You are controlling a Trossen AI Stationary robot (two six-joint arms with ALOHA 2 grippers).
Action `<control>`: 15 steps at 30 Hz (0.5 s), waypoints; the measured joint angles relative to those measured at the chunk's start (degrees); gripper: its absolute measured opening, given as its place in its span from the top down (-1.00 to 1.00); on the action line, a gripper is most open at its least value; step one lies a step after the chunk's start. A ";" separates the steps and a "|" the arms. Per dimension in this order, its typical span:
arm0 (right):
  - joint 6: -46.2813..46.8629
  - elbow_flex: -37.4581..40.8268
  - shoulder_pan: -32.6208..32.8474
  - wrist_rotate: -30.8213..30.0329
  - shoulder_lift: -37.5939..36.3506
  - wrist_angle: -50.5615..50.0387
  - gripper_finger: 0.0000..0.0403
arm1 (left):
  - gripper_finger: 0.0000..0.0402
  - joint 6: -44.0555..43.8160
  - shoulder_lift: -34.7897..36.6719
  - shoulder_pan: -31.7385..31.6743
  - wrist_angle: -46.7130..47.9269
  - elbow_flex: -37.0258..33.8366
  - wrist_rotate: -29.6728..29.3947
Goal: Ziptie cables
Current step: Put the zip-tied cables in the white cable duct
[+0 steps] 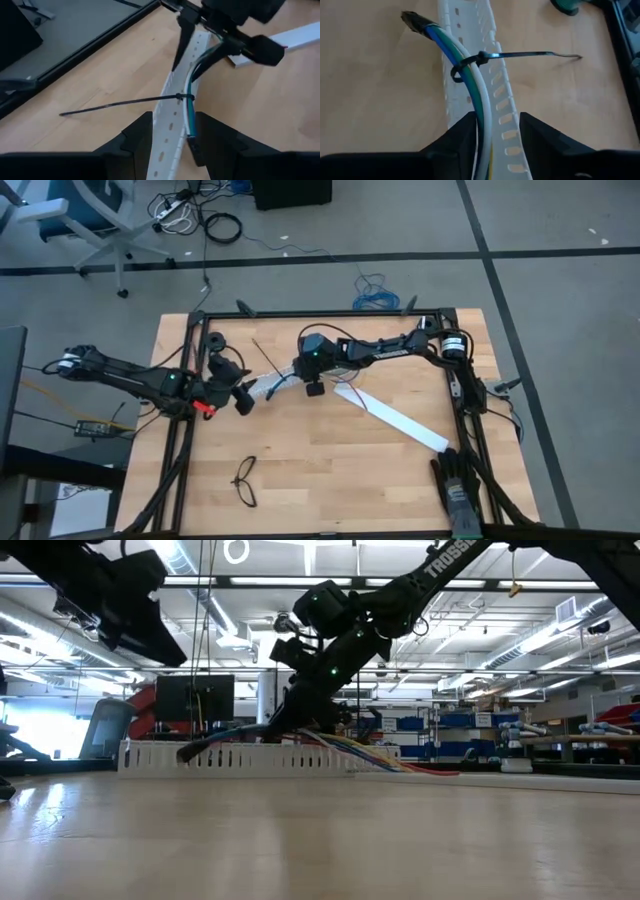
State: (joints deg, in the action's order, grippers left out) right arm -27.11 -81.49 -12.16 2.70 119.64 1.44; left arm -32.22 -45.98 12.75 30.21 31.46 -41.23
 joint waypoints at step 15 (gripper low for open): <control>3.73 -0.13 -0.23 3.18 -9.63 -15.08 0.25 | 0.21 3.15 -26.66 -0.04 -18.17 0.01 0.83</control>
State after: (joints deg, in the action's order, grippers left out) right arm -23.38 -81.62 -12.39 5.88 110.00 -13.64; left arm -29.08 -72.65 12.71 12.04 31.47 -40.40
